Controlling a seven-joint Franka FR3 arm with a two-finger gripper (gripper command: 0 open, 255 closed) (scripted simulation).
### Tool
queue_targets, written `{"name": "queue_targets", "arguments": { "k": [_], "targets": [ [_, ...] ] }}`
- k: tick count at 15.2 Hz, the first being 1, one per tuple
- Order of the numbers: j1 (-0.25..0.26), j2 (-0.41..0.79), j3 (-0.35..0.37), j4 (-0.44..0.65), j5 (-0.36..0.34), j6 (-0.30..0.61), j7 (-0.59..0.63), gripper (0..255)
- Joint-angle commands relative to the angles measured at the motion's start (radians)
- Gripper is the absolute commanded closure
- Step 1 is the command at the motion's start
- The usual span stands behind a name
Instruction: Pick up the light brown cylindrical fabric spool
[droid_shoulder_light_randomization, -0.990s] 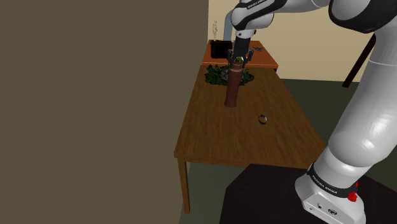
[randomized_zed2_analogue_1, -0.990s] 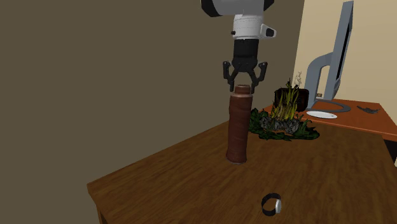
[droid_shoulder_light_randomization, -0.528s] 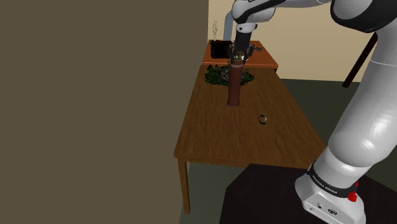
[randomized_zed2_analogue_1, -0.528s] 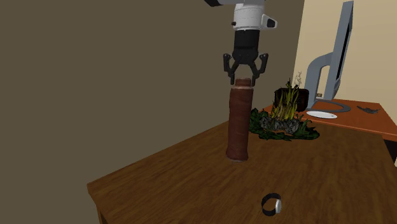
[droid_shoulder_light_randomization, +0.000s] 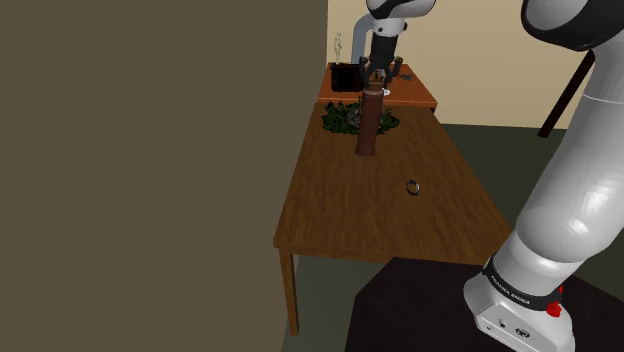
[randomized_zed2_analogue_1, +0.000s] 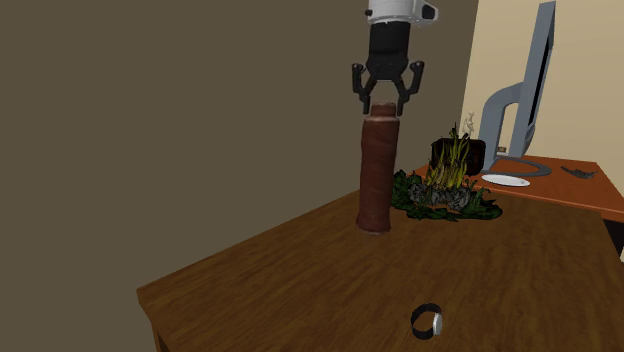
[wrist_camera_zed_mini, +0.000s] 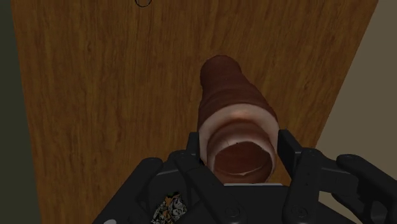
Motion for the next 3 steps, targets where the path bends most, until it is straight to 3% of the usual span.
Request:
{"name": "queue_targets", "arguments": {
  "k": [1, 3],
  "targets": [
    [-0.001, -0.001, 0.000, 0.028, 0.000, -0.028, 0.001, 255],
    [-0.001, -0.001, 0.000, 0.030, 0.000, -0.030, 0.001, 255]
  ]
}}
